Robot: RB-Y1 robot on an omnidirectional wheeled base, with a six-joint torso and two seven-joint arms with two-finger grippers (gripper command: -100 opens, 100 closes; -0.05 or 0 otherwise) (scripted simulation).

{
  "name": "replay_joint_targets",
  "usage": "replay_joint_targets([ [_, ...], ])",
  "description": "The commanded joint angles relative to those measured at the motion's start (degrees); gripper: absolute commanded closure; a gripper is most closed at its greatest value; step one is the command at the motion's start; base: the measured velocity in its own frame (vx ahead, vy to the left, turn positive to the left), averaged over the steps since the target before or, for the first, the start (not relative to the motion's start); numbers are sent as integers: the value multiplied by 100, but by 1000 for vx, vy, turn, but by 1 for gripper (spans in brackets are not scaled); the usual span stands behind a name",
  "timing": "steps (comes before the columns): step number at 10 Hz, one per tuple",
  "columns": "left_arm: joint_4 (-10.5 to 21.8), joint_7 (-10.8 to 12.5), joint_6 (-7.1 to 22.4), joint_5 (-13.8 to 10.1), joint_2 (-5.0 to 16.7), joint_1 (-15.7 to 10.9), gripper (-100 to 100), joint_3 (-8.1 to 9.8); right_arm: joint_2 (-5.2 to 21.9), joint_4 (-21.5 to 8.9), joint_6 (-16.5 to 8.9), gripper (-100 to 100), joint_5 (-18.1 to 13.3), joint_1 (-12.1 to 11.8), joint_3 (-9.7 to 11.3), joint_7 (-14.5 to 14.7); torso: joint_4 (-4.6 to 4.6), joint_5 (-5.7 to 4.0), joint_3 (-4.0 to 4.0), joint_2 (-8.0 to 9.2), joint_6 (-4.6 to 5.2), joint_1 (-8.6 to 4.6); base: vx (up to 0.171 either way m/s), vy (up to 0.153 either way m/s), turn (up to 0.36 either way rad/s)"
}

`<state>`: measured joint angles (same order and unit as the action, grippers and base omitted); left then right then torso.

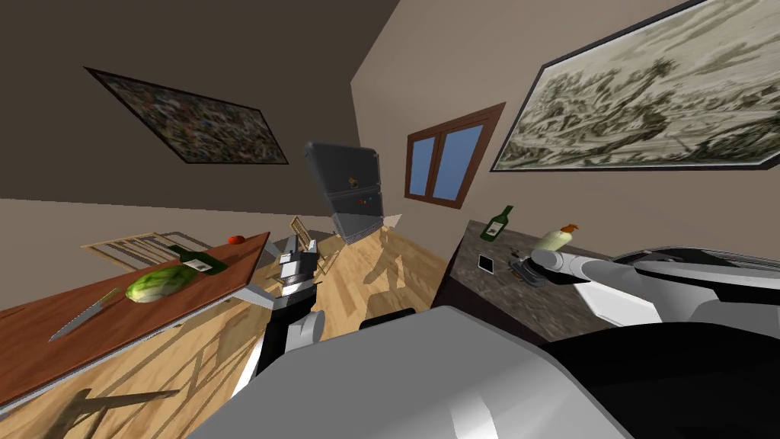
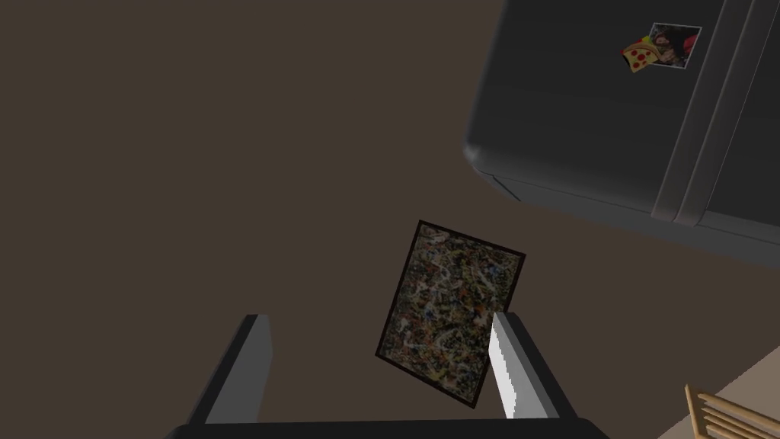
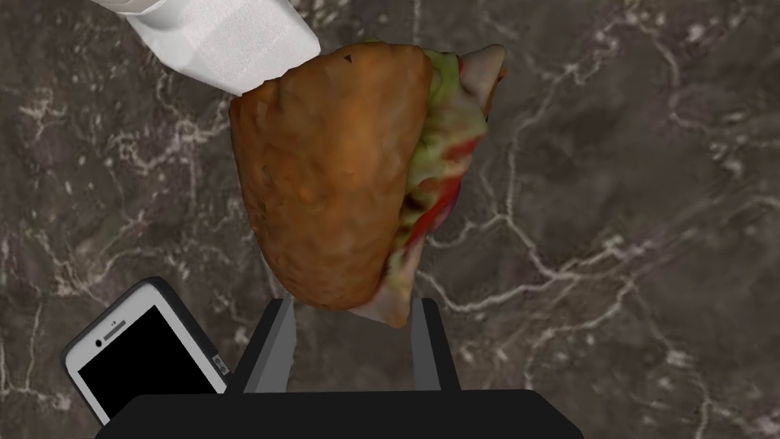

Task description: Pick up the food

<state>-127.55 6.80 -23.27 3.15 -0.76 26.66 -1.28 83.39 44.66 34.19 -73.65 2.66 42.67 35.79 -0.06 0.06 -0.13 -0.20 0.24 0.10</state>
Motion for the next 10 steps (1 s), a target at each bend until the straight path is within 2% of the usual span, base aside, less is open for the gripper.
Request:
replay_joint_targets([
  [1,0,0,0,0,0,0,0,0,-27,-82,76,100,1,133,29,185,0,0,0,0,0,0,41,29,-130],
  [2,0,0,0,0,0,-1,0,0,-120,-284,200,100,14,345,72,376,1,2,2,4,-3,2,56,26,-165],
  [3,0,0,0,0,0,0,0,0,-120,-284,200,100,14,381,72,452,0,2,0,0,-1,1,46,27,-108],
  [4,0,0,0,0,0,-1,0,0,-212,-486,324,100,27,610,115,647,0,3,0,1,-6,2,61,32,-221],
  [5,0,0,0,0,0,0,0,0,-212,-486,324,100,27,629,115,720,-1,3,-1,-2,3,3,50,37,-97],
  [6,0,0,0,0,0,-1,0,0,-304,-687,448,100,40,877,157,976,0,4,0,0,-7,6,54,36,-184],
  [7,0,0,0,0,0,0,0,0,-304,-687,448,100,40,877,157,987,-1,6,-1,-2,0,8,45,33,-87],
  [9,0,0,0,0,0,0,0,0,-489,-1091,696,100,67,1299,243,1411,-1,6,-2,-2,-1,7,63,46,-233],
  [10,0,0,0,0,0,0,0,0,-489,-1091,696,100,67,1373,243,1522,-2,9,-4,-5,7,13,64,54,-126],
])
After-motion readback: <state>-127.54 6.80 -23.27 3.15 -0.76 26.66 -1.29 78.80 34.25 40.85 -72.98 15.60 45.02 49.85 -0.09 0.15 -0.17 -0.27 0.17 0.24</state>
